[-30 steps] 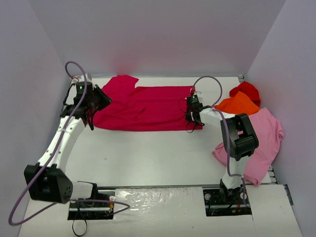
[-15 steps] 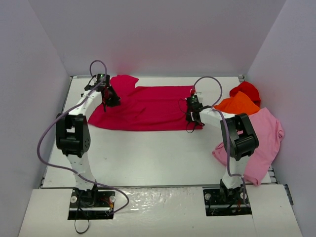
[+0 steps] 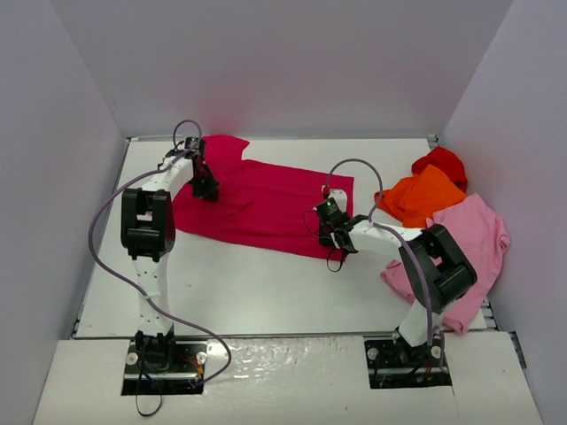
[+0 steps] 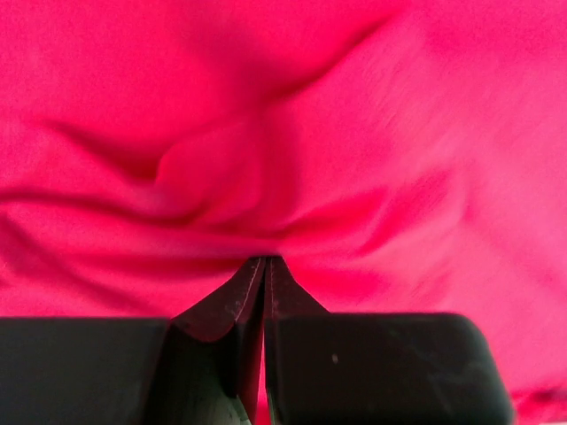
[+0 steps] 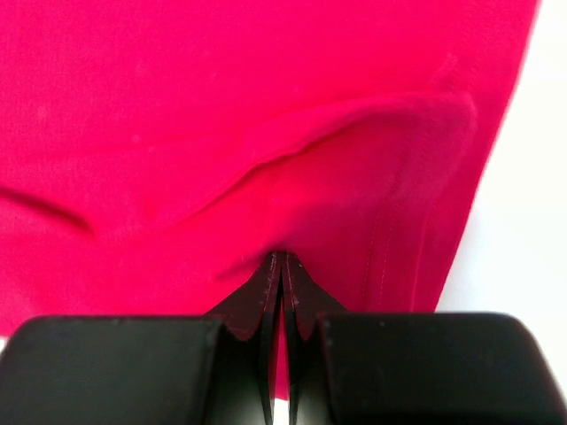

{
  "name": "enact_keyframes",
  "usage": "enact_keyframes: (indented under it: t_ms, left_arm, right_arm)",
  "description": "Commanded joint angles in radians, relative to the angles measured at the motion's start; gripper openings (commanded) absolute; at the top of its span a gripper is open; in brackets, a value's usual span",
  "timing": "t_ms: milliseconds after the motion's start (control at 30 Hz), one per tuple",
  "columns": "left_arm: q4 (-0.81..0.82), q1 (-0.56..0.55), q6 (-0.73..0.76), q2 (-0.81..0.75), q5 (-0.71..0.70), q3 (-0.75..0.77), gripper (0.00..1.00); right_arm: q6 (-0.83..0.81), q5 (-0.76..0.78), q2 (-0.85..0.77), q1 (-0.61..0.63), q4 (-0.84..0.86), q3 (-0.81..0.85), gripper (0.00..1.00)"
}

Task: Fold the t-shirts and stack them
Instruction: Fold the flattened tshirt in 1/3 of the way

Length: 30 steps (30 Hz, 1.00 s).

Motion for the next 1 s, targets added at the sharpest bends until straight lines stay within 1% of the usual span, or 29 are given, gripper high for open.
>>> enact_keyframes:
  t_ms: [0,33,100,167,200,267,300,333,367,467,533,567,600,633,700,733,767,833,967]
  left_arm:
    - [-0.134,0.011,0.081,0.058,-0.017,0.242,0.0]
    - [-0.167,0.011,0.096,0.085,-0.016,0.343,0.0]
    - [-0.233,0.013,0.107,0.14,-0.011,0.437,0.0]
    - [-0.304,0.013,0.118,0.205,-0.008,0.607,0.0]
    - [-0.318,0.012,0.119,0.22,-0.005,0.656,0.0]
    - [-0.321,0.011,0.12,0.22,0.01,0.69,0.0]
    - [-0.31,0.007,0.119,0.201,0.014,0.678,0.0]
    - [-0.292,0.003,0.118,0.173,0.016,0.654,0.0]
    - [-0.246,-0.002,0.114,0.107,0.008,0.573,0.0]
    - [-0.132,-0.02,0.081,-0.089,-0.02,0.363,0.0]
    - [-0.038,-0.024,0.037,-0.198,-0.024,0.155,0.0]
    - [0.008,-0.023,0.019,-0.284,-0.022,0.078,0.0]
    - [0.067,-0.024,0.005,-0.331,-0.019,0.004,0.0]
    - [0.089,-0.024,-0.006,-0.37,-0.019,-0.063,0.0]
    - [0.149,-0.027,-0.026,-0.482,-0.016,-0.232,0.0]
    - [0.165,-0.027,-0.028,-0.521,-0.016,-0.292,0.0]
    - [0.171,-0.027,-0.025,-0.548,-0.019,-0.335,0.0]
    - [0.141,-0.025,-0.001,-0.553,-0.058,-0.347,0.0]
    - [0.051,-0.016,0.043,-0.461,-0.056,-0.273,0.0]
  right_arm:
    - [0.123,0.002,-0.129,0.145,-0.107,-0.1,0.0]
    - [0.152,0.009,-0.152,0.219,-0.112,-0.113,0.0]
    - [0.193,0.022,-0.167,0.297,-0.122,-0.122,0.0]
    - [0.287,0.058,-0.179,0.457,-0.131,-0.134,0.0]
    - [0.327,0.082,-0.172,0.528,-0.139,-0.124,0.0]
    - [0.375,0.126,-0.147,0.637,-0.147,-0.081,0.0]
    - [0.391,0.153,-0.132,0.687,-0.151,-0.056,0.0]
    - [0.404,0.184,-0.116,0.737,-0.155,-0.032,0.0]
    - [0.405,0.226,-0.1,0.786,-0.165,-0.01,0.0]
    - [0.378,0.298,-0.052,0.795,-0.179,0.061,0.0]
    - [0.34,0.328,-0.04,0.774,-0.181,0.096,0.0]
    - [0.315,0.332,-0.038,0.753,-0.178,0.125,0.0]
    - [0.28,0.332,-0.037,0.72,-0.179,0.141,0.0]
    - [0.26,0.333,-0.037,0.715,-0.179,0.158,0.0]
    - [0.199,0.326,-0.043,0.639,-0.162,0.205,0.0]
    - [0.158,0.321,-0.045,0.606,-0.156,0.228,0.0]
    - [0.109,0.315,-0.045,0.577,-0.152,0.249,0.0]
    - [0.07,0.295,-0.033,0.531,-0.154,0.281,0.0]
    - [0.082,0.266,-0.043,0.497,-0.164,0.258,0.0]
